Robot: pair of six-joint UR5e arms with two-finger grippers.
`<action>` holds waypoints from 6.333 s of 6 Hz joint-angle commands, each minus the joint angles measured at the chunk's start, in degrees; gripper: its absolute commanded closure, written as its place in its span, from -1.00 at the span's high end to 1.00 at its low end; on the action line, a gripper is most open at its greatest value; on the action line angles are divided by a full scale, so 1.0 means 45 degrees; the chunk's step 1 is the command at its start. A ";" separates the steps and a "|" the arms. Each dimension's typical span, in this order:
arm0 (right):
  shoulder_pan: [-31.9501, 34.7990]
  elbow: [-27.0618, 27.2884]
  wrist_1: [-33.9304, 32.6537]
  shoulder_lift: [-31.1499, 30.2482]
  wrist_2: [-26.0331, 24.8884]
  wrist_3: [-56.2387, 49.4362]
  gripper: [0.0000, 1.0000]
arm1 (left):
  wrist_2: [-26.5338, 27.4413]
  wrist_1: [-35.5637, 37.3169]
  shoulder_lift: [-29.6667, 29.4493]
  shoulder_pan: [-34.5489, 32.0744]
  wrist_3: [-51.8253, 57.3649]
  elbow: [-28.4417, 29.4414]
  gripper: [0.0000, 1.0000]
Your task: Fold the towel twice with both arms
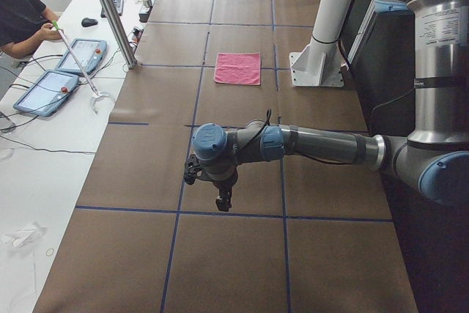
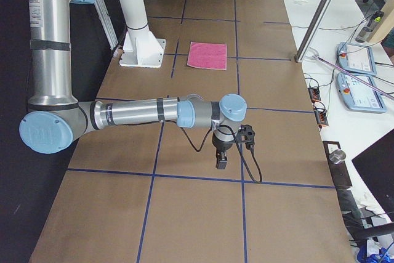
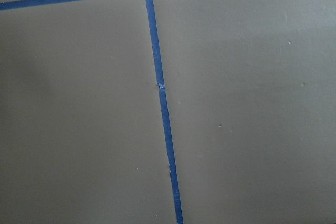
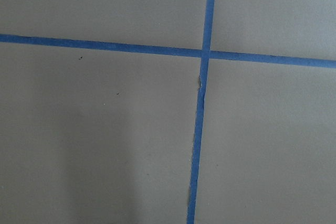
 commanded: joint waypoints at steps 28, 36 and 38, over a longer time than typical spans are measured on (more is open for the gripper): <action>-1.5434 0.1656 0.2855 0.5977 -0.9104 2.3654 0.32 | 0.3698 -0.5982 -0.6054 1.0814 -2.1813 -0.0823 1.00; -1.5472 0.1617 0.2855 0.6016 -0.8987 2.3634 -0.33 | 0.3717 -0.5982 -0.6035 1.0814 -2.1833 -0.0921 1.00; -1.5433 0.1772 0.2855 0.5997 -0.8928 2.3615 -0.97 | 0.3833 -0.5943 -0.6305 1.0910 -2.2899 -0.0941 1.00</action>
